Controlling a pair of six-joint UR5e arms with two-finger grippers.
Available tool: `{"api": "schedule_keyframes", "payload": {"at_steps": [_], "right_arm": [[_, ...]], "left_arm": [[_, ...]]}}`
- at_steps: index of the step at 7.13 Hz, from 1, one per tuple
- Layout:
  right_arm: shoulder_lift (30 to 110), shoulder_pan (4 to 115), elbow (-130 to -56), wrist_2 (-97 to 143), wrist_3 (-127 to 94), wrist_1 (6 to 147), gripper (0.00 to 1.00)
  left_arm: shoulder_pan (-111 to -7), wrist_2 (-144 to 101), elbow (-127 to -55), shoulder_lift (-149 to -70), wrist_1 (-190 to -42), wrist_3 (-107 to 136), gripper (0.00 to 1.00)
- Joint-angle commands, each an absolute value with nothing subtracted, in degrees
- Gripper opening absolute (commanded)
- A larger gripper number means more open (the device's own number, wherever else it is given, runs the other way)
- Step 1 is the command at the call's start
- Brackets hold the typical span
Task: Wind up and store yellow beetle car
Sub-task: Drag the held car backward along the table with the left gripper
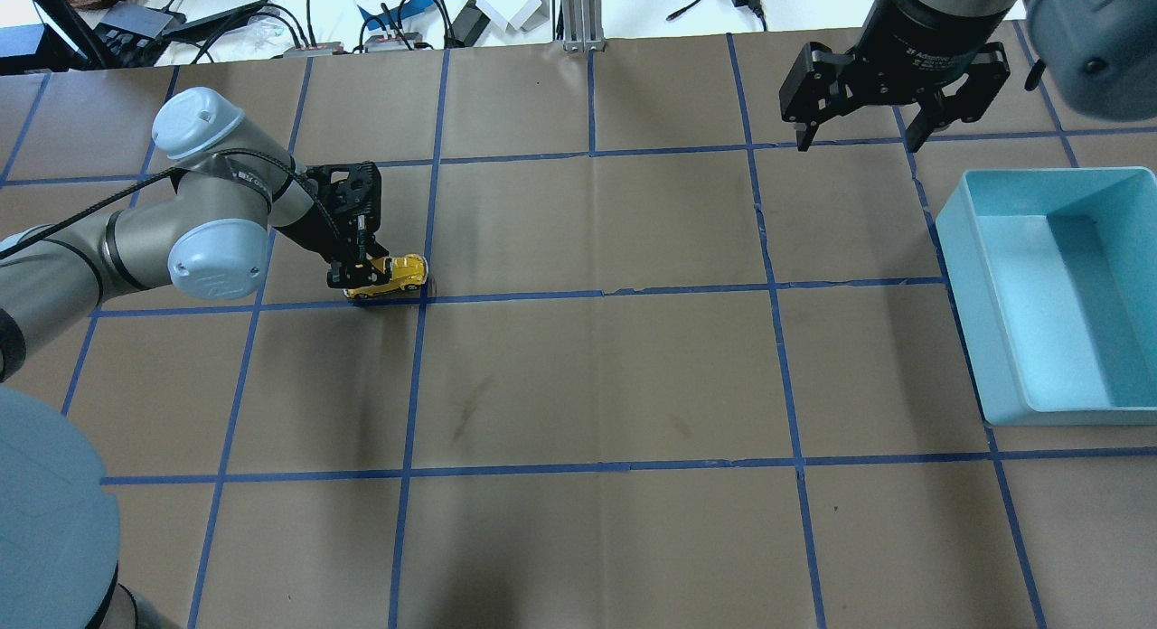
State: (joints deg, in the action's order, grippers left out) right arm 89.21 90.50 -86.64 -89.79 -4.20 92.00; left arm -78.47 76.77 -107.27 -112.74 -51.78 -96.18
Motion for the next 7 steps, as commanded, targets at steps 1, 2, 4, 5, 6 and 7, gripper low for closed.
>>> {"api": "schedule_keyframes", "payload": {"at_steps": [1,2,4,5,6,7], "right_arm": [[89.30,90.79,-86.66,-89.74,-4.30,92.02,1.00],[89.30,90.79,-86.66,-89.74,-4.22,91.93,1.00],[89.30,90.79,-86.66,-89.74,-4.22,92.02,1.00],[89.21,90.79,-86.66,-89.65,-4.22,92.20,1.00],[89.21,90.79,-86.66,-89.65,-4.22,92.20,1.00],[89.21,90.79,-86.66,-89.65,-4.22,92.20,1.00]], "left_arm": [[-76.74,76.64,-107.40,-112.76,-51.85,-98.70,0.21],[-76.64,76.73,-107.40,-112.76,-51.94,-98.79,0.21],[-74.28,76.38,-107.49,-112.76,-52.38,-101.68,0.21],[-73.40,75.59,-107.40,-112.68,-53.25,-102.04,0.21],[-73.04,75.15,-107.40,-112.68,-53.26,-103.00,0.21],[-72.78,75.15,-107.32,-112.68,-53.26,-103.09,0.21]]}}
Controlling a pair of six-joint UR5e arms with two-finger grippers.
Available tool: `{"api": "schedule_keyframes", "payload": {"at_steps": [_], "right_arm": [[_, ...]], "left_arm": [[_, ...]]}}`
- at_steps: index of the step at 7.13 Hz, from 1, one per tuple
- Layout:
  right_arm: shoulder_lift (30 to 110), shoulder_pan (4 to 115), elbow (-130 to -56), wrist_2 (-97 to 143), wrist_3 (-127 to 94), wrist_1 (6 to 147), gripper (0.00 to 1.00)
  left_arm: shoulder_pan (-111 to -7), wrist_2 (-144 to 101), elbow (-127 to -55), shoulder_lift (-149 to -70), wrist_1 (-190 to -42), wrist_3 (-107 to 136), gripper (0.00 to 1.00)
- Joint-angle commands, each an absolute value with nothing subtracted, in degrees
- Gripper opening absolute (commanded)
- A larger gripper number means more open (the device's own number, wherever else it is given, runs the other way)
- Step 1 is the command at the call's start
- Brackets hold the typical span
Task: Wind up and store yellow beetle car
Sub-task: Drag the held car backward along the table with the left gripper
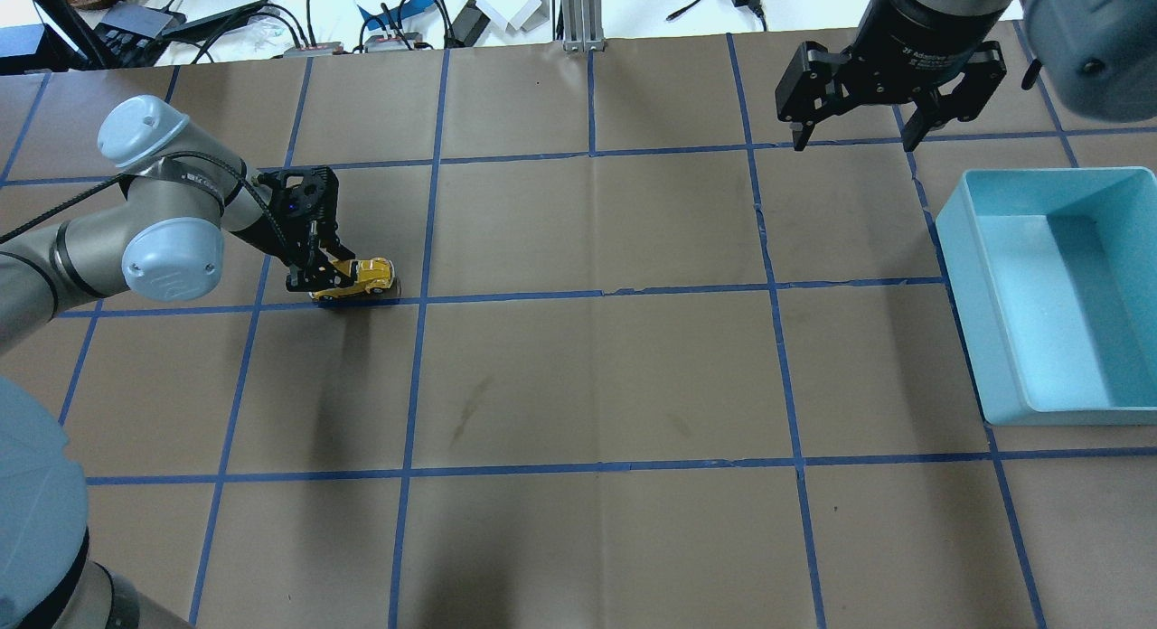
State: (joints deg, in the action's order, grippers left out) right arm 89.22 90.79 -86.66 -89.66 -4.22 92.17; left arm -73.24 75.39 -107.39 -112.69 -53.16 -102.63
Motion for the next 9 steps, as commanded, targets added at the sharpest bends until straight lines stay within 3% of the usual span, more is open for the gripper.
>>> {"api": "schedule_keyframes", "payload": {"at_steps": [1,9], "right_arm": [[89.21,90.79,-86.57,-89.65,-4.22,92.11,1.00],[89.30,90.79,-87.10,-89.56,-4.13,92.20,1.00]], "left_arm": [[-72.25,75.15,-107.40,-112.68,-53.26,-103.18,0.21],[-65.31,73.65,-107.40,-112.68,-56.34,-112.14,0.21]]}}
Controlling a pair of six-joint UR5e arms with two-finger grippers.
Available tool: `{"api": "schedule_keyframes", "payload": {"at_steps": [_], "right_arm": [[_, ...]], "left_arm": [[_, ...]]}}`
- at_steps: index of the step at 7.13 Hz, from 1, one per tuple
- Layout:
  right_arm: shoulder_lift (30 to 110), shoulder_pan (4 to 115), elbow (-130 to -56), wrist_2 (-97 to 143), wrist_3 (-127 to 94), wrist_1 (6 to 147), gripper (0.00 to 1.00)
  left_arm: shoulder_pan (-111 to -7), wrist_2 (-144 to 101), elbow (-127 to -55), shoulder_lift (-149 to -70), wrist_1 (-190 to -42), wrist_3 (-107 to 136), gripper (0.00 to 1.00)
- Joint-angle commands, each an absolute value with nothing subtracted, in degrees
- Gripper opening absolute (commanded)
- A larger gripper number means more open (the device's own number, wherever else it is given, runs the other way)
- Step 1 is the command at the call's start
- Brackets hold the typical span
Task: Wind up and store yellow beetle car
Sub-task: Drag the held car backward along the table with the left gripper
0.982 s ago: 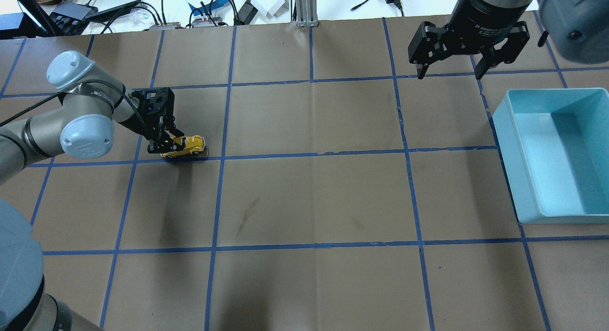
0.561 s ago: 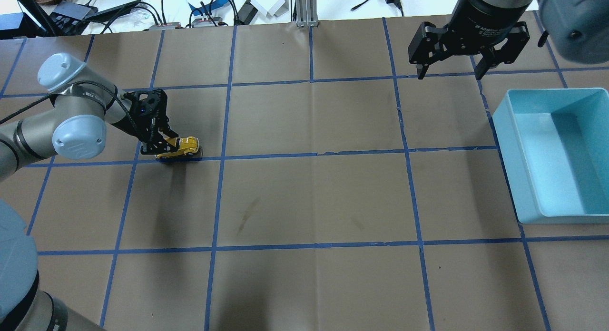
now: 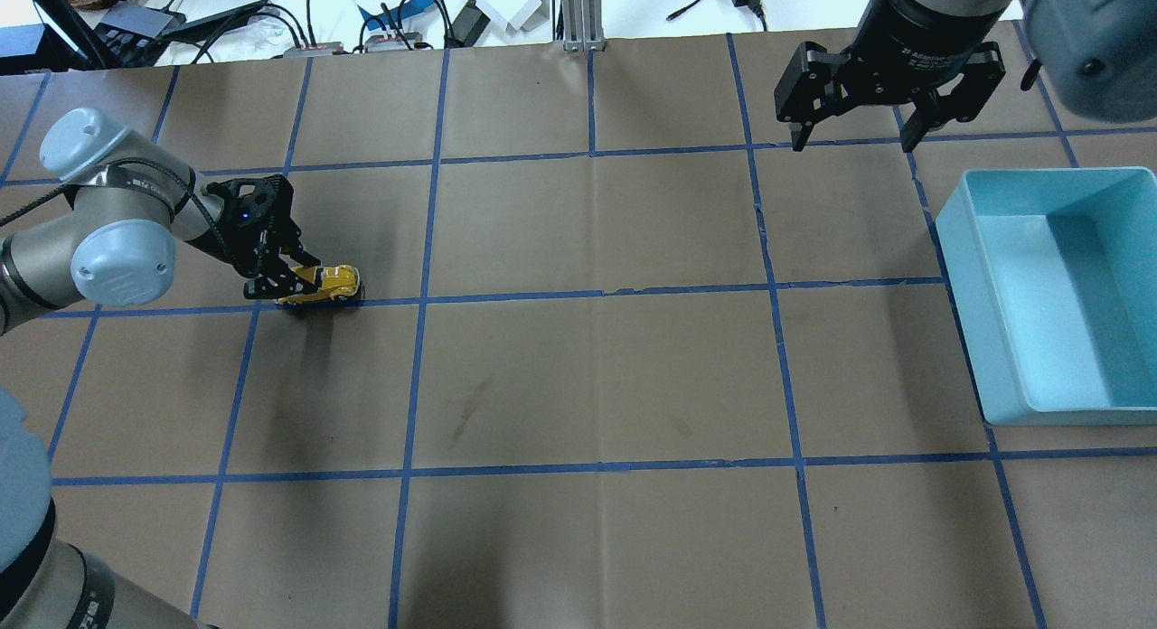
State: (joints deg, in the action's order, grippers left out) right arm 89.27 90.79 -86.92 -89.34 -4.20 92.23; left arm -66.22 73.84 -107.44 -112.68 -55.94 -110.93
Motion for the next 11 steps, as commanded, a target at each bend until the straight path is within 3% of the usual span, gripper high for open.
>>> {"api": "schedule_keyframes", "payload": {"at_steps": [1,6,7,8,11], "right_arm": [[89.30,90.79,-87.10,-89.56,-4.13,92.28,1.00],[89.12,90.79,-86.66,-89.56,-4.13,92.37,1.00],[89.12,90.79,-86.57,-89.47,-4.13,92.46,1.00],[89.12,90.79,-86.57,-89.65,-4.13,92.20,1.00],[89.12,90.79,-86.84,-89.65,-4.13,92.20,1.00]], "left_arm": [[-64.95,73.65,-107.40,-112.68,-56.51,-112.24,0.21],[-61.61,73.74,-107.31,-112.76,-57.74,-117.07,0.21],[-61.70,73.65,-107.31,-112.76,-57.74,-116.98,0.59],[-61.61,73.83,-107.31,-113.02,-57.74,-116.90,0.76],[-62.14,73.74,-106.27,-112.50,-58.53,-115.75,0.79]]}}
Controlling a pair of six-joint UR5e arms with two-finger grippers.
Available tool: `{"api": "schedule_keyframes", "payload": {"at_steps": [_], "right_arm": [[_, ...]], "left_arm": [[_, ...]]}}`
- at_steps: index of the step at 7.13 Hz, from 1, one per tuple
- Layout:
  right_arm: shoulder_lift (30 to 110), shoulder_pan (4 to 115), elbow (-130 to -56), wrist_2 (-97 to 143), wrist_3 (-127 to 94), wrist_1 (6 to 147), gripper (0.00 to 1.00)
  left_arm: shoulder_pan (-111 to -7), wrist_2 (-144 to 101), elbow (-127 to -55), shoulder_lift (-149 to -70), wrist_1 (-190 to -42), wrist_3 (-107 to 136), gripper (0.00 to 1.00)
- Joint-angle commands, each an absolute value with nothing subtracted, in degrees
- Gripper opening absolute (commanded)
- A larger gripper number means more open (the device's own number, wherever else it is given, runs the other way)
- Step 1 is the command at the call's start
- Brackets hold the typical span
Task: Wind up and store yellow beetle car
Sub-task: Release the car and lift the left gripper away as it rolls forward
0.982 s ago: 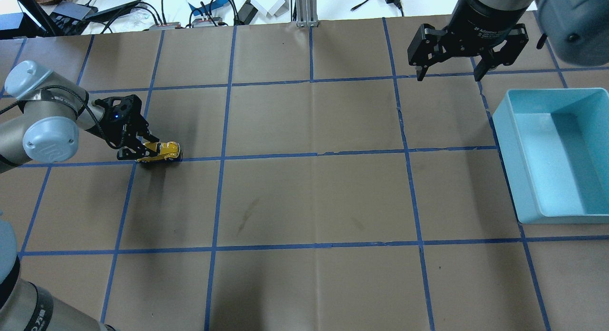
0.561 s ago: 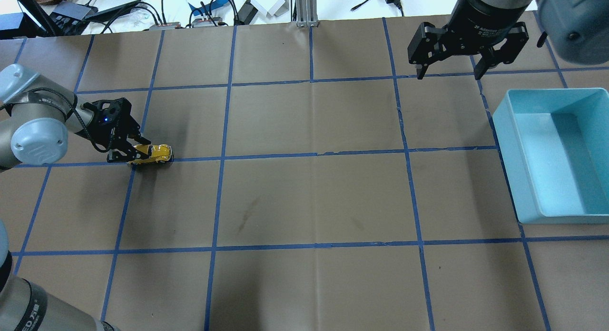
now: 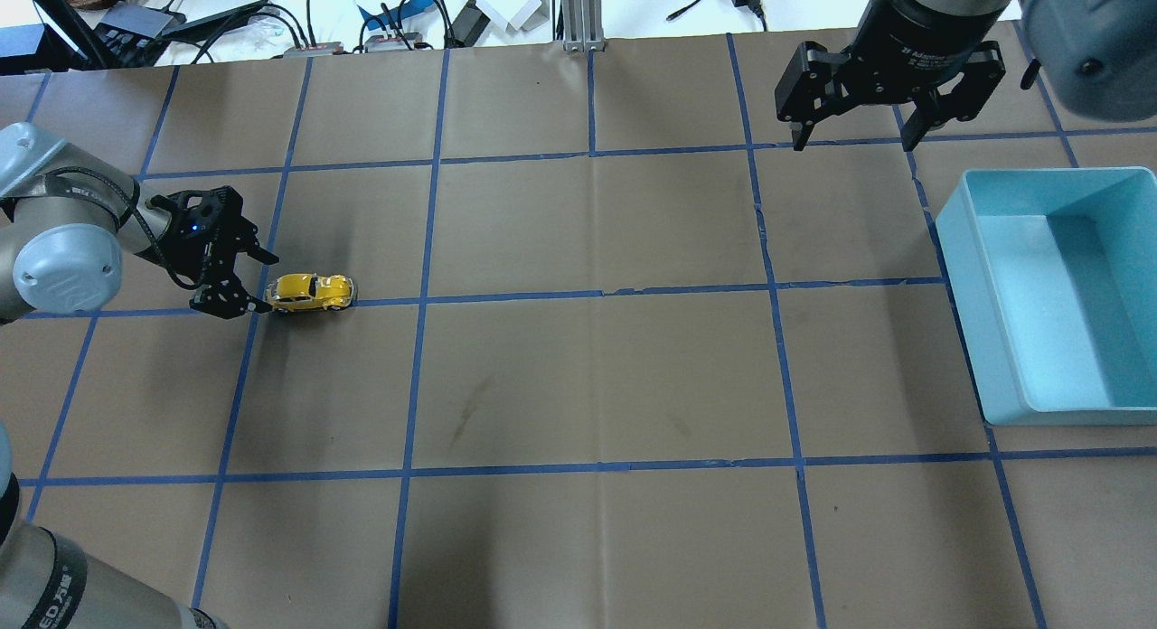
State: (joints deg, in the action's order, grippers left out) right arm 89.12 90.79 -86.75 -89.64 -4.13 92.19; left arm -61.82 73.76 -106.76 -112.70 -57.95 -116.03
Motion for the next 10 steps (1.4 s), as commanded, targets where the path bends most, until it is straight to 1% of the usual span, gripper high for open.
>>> {"api": "schedule_keyframes", "payload": {"at_steps": [1,2,4,6,7,8,9,10], "right_arm": [[89.12,90.79,-86.92,-89.65,-4.13,92.37,1.00],[89.12,90.79,-87.10,-89.65,-3.96,92.37,1.00],[89.03,90.79,-86.75,-89.65,-3.96,92.46,1.00],[89.12,90.79,-86.83,-89.65,-3.96,92.46,1.00],[89.03,90.79,-86.84,-89.65,-3.96,92.46,1.00],[89.12,90.79,-86.84,-89.65,-3.96,92.37,1.00],[89.12,90.79,-86.84,-89.65,-3.96,92.37,1.00],[89.21,90.79,-87.10,-89.65,-3.96,92.37,1.00]], "left_arm": [[-62.14,73.74,-106.17,-111.46,-58.97,-114.79,0.79],[-62.23,74.35,-106.00,-109.62,-62.46,-108.35,0.79],[-64.32,74.88,-105.03,-104.88,-64.15,-95.26,0.80],[-71.85,79.88,-101.45,-100.30,-68.36,-75.60,0.80],[-77.46,81.89,-97.34,-99.24,-72.90,-66.80,0.80],[-82.04,84.96,-91.73,-98.88,-79.39,-59.75,0.80],[-84.87,86.03,-84.97,-98.88,-88.24,-50.37,0.80],[-86.47,86.22,-80.03,-98.18,-94.77,-44.36,0.80]]}}
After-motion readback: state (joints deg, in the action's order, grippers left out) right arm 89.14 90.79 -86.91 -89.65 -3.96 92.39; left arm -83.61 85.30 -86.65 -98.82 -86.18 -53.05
